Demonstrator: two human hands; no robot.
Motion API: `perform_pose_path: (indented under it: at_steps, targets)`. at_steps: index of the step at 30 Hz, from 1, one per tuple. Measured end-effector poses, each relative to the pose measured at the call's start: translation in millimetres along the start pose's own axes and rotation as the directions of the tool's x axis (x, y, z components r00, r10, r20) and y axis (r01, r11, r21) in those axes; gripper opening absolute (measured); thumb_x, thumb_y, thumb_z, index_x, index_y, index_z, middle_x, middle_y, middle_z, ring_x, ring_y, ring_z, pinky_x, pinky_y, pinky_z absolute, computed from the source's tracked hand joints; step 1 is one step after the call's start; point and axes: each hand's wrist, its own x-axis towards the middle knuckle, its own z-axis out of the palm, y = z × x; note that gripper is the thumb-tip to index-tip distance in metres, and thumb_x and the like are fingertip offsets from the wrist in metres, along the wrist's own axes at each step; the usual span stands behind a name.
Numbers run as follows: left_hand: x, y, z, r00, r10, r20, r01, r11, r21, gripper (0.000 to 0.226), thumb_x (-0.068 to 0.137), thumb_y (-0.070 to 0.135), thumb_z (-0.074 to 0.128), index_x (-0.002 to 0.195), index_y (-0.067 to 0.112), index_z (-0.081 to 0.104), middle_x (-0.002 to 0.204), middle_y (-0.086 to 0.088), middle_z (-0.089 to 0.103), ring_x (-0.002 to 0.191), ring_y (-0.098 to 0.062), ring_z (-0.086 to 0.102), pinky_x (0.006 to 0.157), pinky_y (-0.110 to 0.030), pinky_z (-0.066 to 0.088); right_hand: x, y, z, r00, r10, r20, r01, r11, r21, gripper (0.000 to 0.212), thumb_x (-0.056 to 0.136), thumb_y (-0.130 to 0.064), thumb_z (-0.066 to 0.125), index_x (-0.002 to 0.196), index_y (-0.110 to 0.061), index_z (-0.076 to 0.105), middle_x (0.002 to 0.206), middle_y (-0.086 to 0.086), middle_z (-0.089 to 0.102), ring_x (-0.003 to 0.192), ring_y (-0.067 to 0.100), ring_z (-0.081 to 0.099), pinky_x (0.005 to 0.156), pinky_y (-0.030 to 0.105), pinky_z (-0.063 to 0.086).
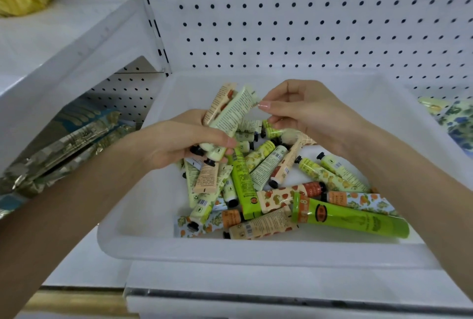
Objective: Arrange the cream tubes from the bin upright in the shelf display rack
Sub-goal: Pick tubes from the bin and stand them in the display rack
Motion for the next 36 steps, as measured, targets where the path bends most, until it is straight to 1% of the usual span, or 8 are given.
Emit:
perform_pose_path:
  at_steps: [5,10,15,22,25,29,32,36]
  targets:
    - [0,2,-3,0.988,0.011,-0.155,-0.030,0.993,-0.117,0.018,0.079,0.008,0.070,0.094,0.013,0.060,0.075,-0.002,0.068,0.068,-0.012,0.068,0.056,-0.019,0.053,4,15,9,0.991,0.128,0.035,-0.122,0.981,-0.148,0.022,0.083,-0.014,0.071,0.098,0.000,0.063,0.079,0.011,0.069,0.064,0.013,0.069,0.060,0.018,0.055]
    - [1,1,-7,0.974,0.010,-0.226,-0.054,0.980,-0.190,0.029,0.078,0.008,0.071,0.105,0.010,0.061,0.074,-0.002,0.069,0.067,-0.013,0.068,0.059,-0.022,0.055,10,44,33,0.934,0.315,0.167,-0.229,0.890,-0.394,0.026,0.085,-0.021,0.068,0.101,-0.002,0.064,0.084,0.014,0.071,0.072,0.018,0.072,0.065,0.025,0.059]
    - [4,-2,-11,0.969,-0.036,-0.244,-0.017,0.977,-0.211,0.024,0.078,0.009,0.072,0.099,0.012,0.062,0.073,0.000,0.070,0.064,-0.010,0.069,0.058,-0.022,0.055,10,57,40,0.898,0.402,0.180,-0.313,0.870,-0.381,0.040,0.085,-0.021,0.069,0.116,0.001,0.057,0.088,0.014,0.068,0.072,0.016,0.068,0.068,0.026,0.059]
    - [9,-5,-14,0.965,-0.064,-0.256,0.027,0.989,-0.144,0.021,0.077,0.012,0.074,0.095,0.015,0.064,0.075,0.000,0.071,0.068,-0.010,0.070,0.063,-0.024,0.056,10,62,43,0.904,0.403,0.145,-0.328,0.869,-0.370,0.048,0.081,-0.020,0.072,0.120,0.001,0.056,0.083,0.010,0.066,0.062,0.010,0.065,0.063,0.020,0.058]
    - [11,-6,-15,0.965,-0.062,-0.255,0.032,0.992,-0.119,0.023,0.074,0.014,0.075,0.095,0.015,0.065,0.075,0.002,0.072,0.071,-0.009,0.071,0.073,-0.028,0.056,10,64,44,0.910,0.392,0.135,-0.308,0.858,-0.412,0.050,0.080,-0.025,0.073,0.121,-0.001,0.057,0.084,0.008,0.066,0.052,0.005,0.065,0.059,0.017,0.056]
    - [12,-7,-15,0.965,-0.052,-0.257,0.029,0.995,-0.092,0.022,0.074,0.016,0.076,0.094,0.017,0.066,0.073,0.004,0.072,0.069,-0.007,0.071,0.071,-0.027,0.054,9,66,48,0.929,0.342,0.143,-0.220,0.818,-0.531,0.054,0.079,-0.036,0.072,0.115,0.001,0.058,0.087,0.013,0.070,0.062,0.012,0.068,0.073,0.028,0.058]
    - [12,-7,-14,0.964,-0.056,-0.261,0.034,0.996,-0.087,0.027,0.074,0.016,0.076,0.099,0.015,0.065,0.079,0.001,0.074,0.074,-0.009,0.072,0.070,-0.026,0.055,8,66,53,0.920,0.352,0.170,-0.180,0.767,-0.615,0.053,0.080,-0.040,0.069,0.110,0.002,0.059,0.092,0.023,0.069,0.058,0.011,0.065,0.073,0.033,0.055]
    - [12,-7,-14,0.968,-0.049,-0.246,0.032,0.997,-0.072,0.030,0.073,0.017,0.076,0.101,0.015,0.065,0.086,-0.001,0.074,0.078,-0.011,0.072,0.072,-0.027,0.054,5,58,48,0.892,0.421,0.164,-0.250,0.763,-0.596,0.052,0.080,-0.040,0.070,0.120,-0.010,0.053,0.101,0.011,0.066,0.072,0.013,0.066,0.073,0.031,0.055]
